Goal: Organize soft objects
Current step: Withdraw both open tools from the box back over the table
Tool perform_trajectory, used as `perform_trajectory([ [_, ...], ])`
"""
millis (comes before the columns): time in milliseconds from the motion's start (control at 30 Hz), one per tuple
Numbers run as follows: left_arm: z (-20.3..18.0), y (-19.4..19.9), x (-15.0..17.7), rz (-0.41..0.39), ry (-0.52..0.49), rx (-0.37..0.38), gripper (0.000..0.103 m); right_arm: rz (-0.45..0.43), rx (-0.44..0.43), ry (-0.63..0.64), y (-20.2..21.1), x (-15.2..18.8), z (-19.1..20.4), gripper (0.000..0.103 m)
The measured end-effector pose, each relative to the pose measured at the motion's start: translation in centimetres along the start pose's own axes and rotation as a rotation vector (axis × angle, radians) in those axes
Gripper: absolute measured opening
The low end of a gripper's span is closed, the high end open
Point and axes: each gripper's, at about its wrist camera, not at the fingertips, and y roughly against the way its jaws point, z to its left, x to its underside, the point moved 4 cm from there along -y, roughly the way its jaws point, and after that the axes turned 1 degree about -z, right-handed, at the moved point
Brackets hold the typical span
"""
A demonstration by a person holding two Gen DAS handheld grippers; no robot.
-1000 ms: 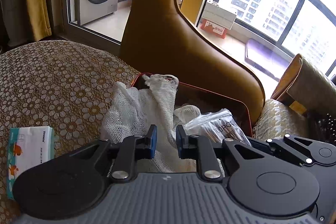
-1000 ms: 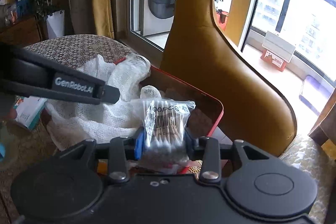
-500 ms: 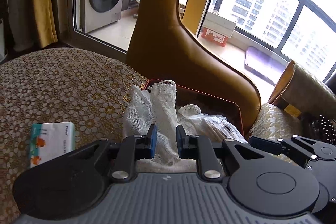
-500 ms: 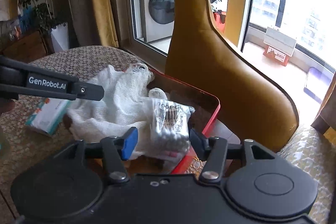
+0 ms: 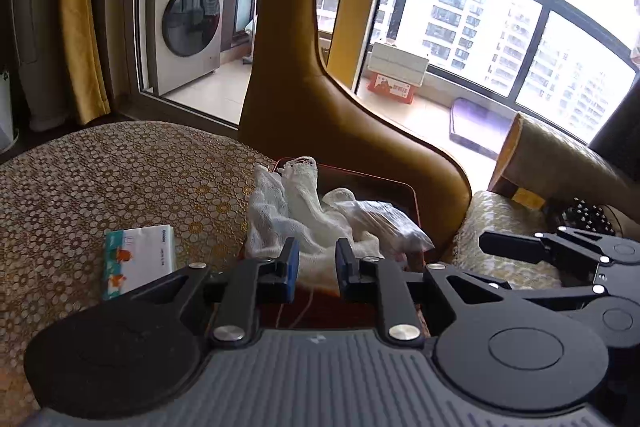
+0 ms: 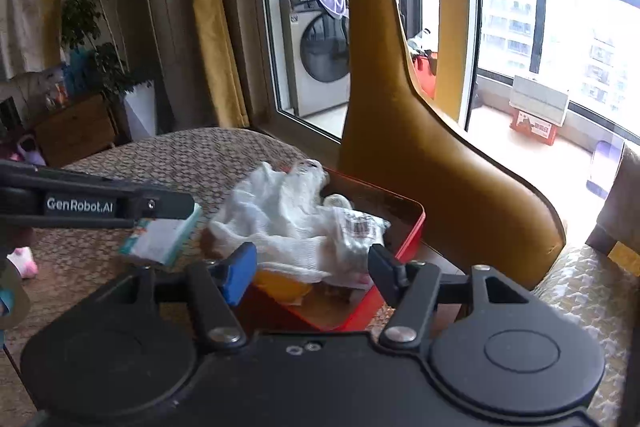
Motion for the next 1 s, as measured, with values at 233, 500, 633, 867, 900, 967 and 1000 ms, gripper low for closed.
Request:
perform_trajectory([
  [233,-0.1,4.4,1.8,-0.031,-0.023,0.021,0.019,-0.058,-0.037,0.003,3.8,0.7,2.0,0.064],
  [500,-0.1,8.7,4.3,-0.068,-0.047,0.011,0.021,-0.127,-0.079,0.007,7.8,1.7,4.1,0.071],
  [633,0.0,10.7,5.4,-0.097,-0.052,-0.001,0.058,-0.16,-0.088,0.019,9.3,2.1,5.0,0.074],
  [867,-0.1,13.8,7.1,-0.144,-0.079,-0.037,0.077,-0.194,-0.1,0.016,11.2,3.3,5.9,0.08],
  [900,-0.1,14.2,7.3,-0.151,-0.077,-0.035,0.078,-0.199,-0.097,0.019,11.4,3.4,6.0,0.081],
  [967,-0.1,14.9,7.8,-0.163,-0.078,-0.043,0.082,-0.212,-0.094,0.02,12.1,3.9,6.1,0.084],
  [1000,-0.1,15.3,8.0,-0.168,-0.083,-0.054,0.082,-0.217,-0.096,0.019,12.3,4.0,6.1,0.086],
])
